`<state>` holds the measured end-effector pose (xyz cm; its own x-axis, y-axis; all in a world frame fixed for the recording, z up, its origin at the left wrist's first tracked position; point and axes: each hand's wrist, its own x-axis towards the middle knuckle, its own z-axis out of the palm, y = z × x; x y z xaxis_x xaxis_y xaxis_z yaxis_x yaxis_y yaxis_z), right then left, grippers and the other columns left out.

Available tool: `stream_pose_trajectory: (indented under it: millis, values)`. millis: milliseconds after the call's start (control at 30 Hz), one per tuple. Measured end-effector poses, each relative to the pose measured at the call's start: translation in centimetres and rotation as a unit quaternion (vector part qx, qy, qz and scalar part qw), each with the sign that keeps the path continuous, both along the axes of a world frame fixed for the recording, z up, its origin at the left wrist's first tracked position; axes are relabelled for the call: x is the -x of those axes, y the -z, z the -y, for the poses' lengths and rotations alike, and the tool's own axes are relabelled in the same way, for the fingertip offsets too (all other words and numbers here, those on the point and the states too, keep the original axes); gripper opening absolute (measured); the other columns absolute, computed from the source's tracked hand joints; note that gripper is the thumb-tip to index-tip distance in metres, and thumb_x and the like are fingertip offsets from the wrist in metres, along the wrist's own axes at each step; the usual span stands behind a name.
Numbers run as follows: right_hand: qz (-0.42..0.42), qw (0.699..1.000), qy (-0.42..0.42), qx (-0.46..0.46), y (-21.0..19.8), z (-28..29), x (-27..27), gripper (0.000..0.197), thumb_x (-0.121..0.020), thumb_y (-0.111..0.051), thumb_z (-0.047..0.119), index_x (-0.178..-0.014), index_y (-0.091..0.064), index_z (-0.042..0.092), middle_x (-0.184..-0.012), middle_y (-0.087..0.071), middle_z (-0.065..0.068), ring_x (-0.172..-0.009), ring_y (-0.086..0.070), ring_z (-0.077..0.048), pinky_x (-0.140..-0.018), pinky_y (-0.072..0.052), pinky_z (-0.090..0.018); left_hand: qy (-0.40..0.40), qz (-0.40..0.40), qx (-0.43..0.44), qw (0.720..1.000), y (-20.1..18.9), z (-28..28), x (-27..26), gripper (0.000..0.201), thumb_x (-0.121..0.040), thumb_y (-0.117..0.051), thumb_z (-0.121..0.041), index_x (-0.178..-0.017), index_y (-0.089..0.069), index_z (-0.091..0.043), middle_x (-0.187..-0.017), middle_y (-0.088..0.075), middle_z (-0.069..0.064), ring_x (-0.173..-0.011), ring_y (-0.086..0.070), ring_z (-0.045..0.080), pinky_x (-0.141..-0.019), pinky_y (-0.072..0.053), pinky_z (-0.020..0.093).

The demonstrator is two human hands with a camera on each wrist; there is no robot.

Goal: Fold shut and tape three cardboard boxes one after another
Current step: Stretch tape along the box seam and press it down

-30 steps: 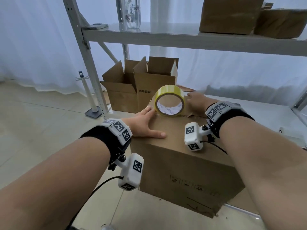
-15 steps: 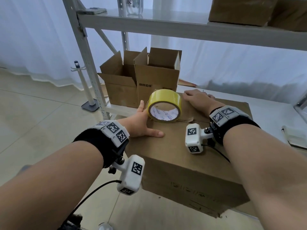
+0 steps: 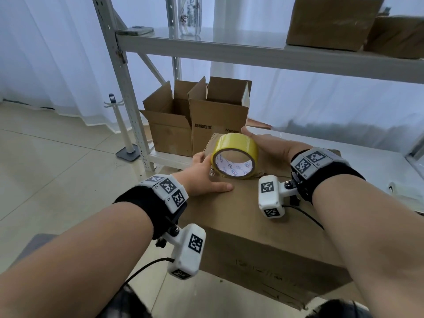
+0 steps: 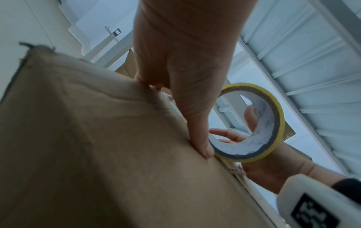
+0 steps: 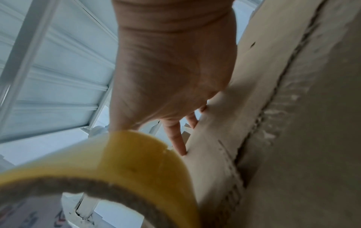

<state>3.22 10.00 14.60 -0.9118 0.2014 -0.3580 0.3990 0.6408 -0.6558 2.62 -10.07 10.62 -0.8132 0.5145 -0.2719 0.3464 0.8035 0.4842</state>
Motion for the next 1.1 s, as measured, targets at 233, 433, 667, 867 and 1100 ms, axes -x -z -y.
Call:
stream_pose_trajectory:
  millis: [233, 433, 667, 867, 1100]
  values:
    - [-0.036, 0.984, -0.033, -0.169, 0.6, -0.1, -0.9, 0.088, -0.077, -0.001, 0.082, -0.144, -0.036, 0.037, -0.156, -0.028, 0.002, -0.145, -0.019, -0.025, -0.112, 0.000, -0.062, 0.013, -0.014, -0.021, 1.000, 0.4, 0.5, 0.5, 0.093, -0.071, -0.070, -0.063, -0.145, -0.025, -0.029, -0.144, -0.014, 0.005, -0.135, -0.025, 0.020, -0.112, -0.023, 0.032]
    - [-0.041, 0.987, 0.010, -0.156, 1.2, -0.7, -0.3, 0.124, -0.045, 0.001, 0.102, -0.140, -0.045, 0.037, -0.149, -0.041, 0.000, -0.139, -0.032, -0.029, -0.113, -0.016, -0.059, 0.035, -0.095, 0.026, 0.994, 0.1, 0.6, -0.3, 0.086, -0.072, -0.055, -0.076, -0.142, -0.026, -0.035, -0.132, -0.017, 0.003, -0.124, -0.036, 0.025, -0.106, -0.033, 0.037]
    - [-0.036, 0.974, 0.019, -0.222, 1.0, 1.3, 0.0, 0.106, -0.067, 0.007, 0.090, -0.139, -0.045, 0.032, -0.152, -0.035, -0.002, -0.140, -0.027, -0.031, -0.110, -0.017, -0.056, 0.142, -0.137, -0.020, 0.980, 1.8, 1.9, 0.1, 0.094, -0.081, -0.044, -0.072, -0.153, -0.004, -0.026, -0.161, 0.002, 0.000, -0.147, 0.008, 0.017, -0.119, 0.008, 0.038]
    - [-0.047, 0.987, -0.014, -0.156, 0.6, 1.8, -0.8, 0.125, -0.046, 0.007, 0.100, -0.142, -0.041, 0.036, -0.152, -0.035, -0.003, -0.142, -0.026, -0.030, -0.114, -0.015, -0.058, 0.182, -0.016, -0.075, 0.980, -0.5, 4.1, 1.5, 0.062, -0.080, -0.070, -0.046, -0.135, -0.047, -0.031, -0.133, -0.042, -0.020, -0.119, -0.038, -0.002, -0.105, -0.024, 0.017]
    - [-0.020, 0.999, -0.008, -0.044, 0.7, 1.7, -1.3, 0.085, -0.052, -0.010, 0.104, -0.095, -0.064, 0.054, -0.135, -0.054, -0.003, -0.131, -0.043, -0.029, -0.113, -0.018, -0.058, 0.122, 0.122, -0.183, 0.968, -1.7, 4.0, 2.1, 0.045, -0.092, -0.056, -0.006, -0.132, -0.048, -0.025, -0.102, -0.064, -0.011, -0.077, -0.061, -0.008, -0.069, -0.049, 0.009]
